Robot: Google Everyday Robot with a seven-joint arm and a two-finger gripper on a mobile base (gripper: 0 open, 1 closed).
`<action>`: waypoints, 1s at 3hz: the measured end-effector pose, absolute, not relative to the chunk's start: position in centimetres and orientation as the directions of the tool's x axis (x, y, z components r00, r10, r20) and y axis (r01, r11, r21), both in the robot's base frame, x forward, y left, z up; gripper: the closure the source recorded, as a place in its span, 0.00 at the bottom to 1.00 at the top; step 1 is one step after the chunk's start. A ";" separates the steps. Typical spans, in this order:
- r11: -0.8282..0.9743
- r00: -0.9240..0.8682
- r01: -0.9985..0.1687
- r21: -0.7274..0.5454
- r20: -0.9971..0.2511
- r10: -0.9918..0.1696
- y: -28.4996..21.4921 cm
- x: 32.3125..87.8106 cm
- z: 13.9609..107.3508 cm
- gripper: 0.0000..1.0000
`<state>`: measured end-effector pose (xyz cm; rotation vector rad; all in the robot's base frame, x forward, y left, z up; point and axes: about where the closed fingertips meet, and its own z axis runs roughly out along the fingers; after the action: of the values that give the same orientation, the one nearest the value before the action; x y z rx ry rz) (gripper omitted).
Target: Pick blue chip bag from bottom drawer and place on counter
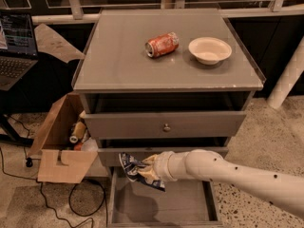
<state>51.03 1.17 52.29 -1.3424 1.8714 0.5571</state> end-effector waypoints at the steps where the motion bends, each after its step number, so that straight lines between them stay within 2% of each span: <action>1: 0.373 -0.111 -0.914 -0.161 -0.783 -0.612 -0.1 51.0 56.6 1.00; 3: 0.392 0.022 -0.846 -0.363 -0.757 -0.653 -2.8 51.2 67.0 1.00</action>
Offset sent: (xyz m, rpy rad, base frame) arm 0.0021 -0.0579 0.1671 -0.0832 -0.3247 -0.0960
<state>51.20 -2.76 67.02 -1.3296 1.6976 0.2534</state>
